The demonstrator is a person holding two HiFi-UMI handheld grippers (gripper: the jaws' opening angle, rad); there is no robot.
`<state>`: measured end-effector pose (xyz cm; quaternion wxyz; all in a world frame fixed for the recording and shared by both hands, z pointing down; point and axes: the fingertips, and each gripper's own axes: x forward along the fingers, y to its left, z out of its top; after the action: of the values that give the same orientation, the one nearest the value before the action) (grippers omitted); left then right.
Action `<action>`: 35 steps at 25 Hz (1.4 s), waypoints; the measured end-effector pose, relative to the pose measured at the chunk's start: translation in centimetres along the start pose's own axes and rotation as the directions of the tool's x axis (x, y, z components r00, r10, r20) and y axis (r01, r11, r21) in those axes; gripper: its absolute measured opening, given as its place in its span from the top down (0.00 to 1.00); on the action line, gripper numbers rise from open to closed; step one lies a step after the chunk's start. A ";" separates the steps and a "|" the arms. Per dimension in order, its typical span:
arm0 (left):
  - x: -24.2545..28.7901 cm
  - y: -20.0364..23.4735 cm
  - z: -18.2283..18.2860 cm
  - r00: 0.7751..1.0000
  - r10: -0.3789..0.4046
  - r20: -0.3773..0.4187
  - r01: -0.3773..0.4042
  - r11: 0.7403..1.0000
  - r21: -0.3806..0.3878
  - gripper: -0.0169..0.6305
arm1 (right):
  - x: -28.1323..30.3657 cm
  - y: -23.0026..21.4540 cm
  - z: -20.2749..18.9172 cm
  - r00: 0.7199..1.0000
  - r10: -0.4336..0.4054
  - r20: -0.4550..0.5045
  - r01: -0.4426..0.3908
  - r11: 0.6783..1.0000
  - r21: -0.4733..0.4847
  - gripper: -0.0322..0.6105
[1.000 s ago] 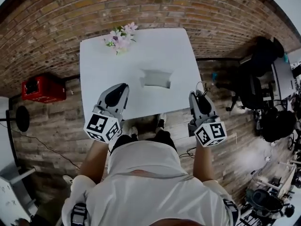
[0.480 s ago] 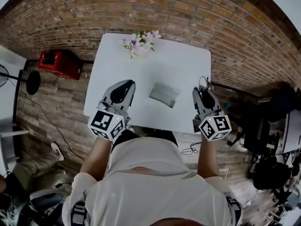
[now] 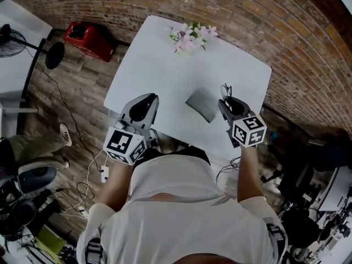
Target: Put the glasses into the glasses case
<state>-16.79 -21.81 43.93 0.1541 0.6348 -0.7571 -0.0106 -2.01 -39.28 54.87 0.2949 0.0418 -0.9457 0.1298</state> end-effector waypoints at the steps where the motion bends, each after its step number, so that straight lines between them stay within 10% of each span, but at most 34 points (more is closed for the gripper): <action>1: -0.4 0.1 -0.4 1.000 0.010 -0.002 -0.010 1.000 -0.007 0.92 | 1.0 0.4 -1.0 0.998 0.033 -0.051 -0.034 0.999 -0.010 0.70; 5: -1.9 0.4 -1.6 0.999 0.040 -0.009 -0.040 0.999 -0.027 0.92 | 4.5 2.7 -5.4 0.954 0.160 -0.255 -0.173 0.985 -0.030 0.70; 12: -3.7 0.9 -2.8 0.997 0.078 -0.015 -0.078 0.995 -0.061 0.92 | 9.3 3.6 -12.5 0.797 0.259 -0.546 -0.314 0.949 -0.008 0.70; 26: -5.6 2.8 -3.6 0.991 0.132 -0.032 -0.135 0.986 -0.103 0.92 | 11.4 3.2 -17.1 0.585 0.297 -0.755 -0.361 0.929 0.086 0.70; 30: -5.3 3.1 -3.7 0.992 0.120 -0.031 -0.122 0.987 -0.106 0.92 | 11.5 3.3 -17.5 0.576 0.285 -0.766 -0.349 0.933 0.084 0.67; 35: -4.7 3.3 -3.3 0.995 0.097 -0.028 -0.099 0.990 -0.103 0.92 | 11.9 2.0 -15.5 0.696 0.168 -0.698 -0.267 0.963 -0.035 0.50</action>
<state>-18.45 -16.04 46.80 0.1962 0.5881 -0.7839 -0.0350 -3.65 -33.16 73.53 0.6098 -0.1415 -0.7725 0.1065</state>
